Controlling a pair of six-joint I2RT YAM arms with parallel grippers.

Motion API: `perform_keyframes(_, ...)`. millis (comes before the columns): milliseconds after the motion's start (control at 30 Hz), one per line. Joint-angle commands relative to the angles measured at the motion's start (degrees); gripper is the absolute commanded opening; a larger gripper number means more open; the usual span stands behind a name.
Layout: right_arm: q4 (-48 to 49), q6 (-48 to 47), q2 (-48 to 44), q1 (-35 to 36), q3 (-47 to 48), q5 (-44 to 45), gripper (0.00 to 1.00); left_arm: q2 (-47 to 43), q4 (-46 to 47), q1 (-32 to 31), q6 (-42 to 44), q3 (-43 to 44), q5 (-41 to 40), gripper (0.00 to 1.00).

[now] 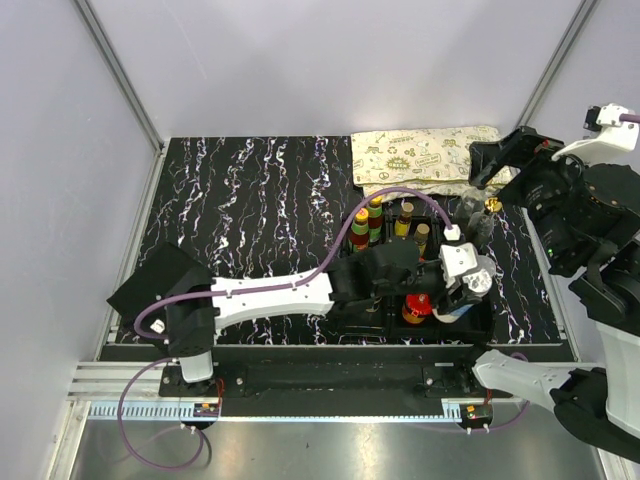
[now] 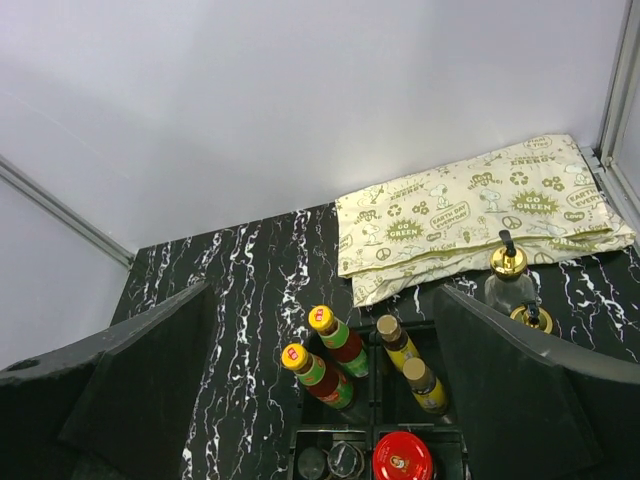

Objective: Organize the condiment bottles
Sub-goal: Place the bottle in the storage box.

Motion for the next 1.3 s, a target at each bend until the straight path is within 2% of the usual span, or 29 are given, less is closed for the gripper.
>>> perform_keyframes(0,-0.2,-1.0,-0.4,-0.3,-0.4,1.6,1.00,3.0,9.5,-0.2,0.2,6.8,3.8,0.00)
perform_keyframes(333,-3.0,-0.5,-3.8,-0.3,-0.9,0.2,1.00,10.8,16.2,-0.1,-1.6,9.2,6.2,0.00)
perform_keyframes(433,-5.1,1.1,-6.1,-0.3,-2.3,0.3,1.00,13.9,17.2,1.0,-2.5,12.1,7.6,0.00)
perform_keyframes(533,-6.9,2.3,-7.9,-0.3,-3.0,0.7,1.00,17.1,19.2,2.6,-7.3,14.6,9.2,0.00)
perform_keyframes(667,-9.1,3.1,-8.5,-0.3,-2.6,0.0,1.00,21.3,19.3,3.4,-8.1,17.8,9.4,0.00)
perform_keyframes(967,-10.9,4.0,-9.0,-0.3,-2.7,-0.8,1.00,26.0,17.1,3.4,-5.3,21.5,2.7,0.00)
perform_keyframes(1267,-11.0,4.1,-9.1,-0.3,-3.8,-0.9,1.00,24.7,20.3,2.8,-4.8,14.0,-5.2,0.00)
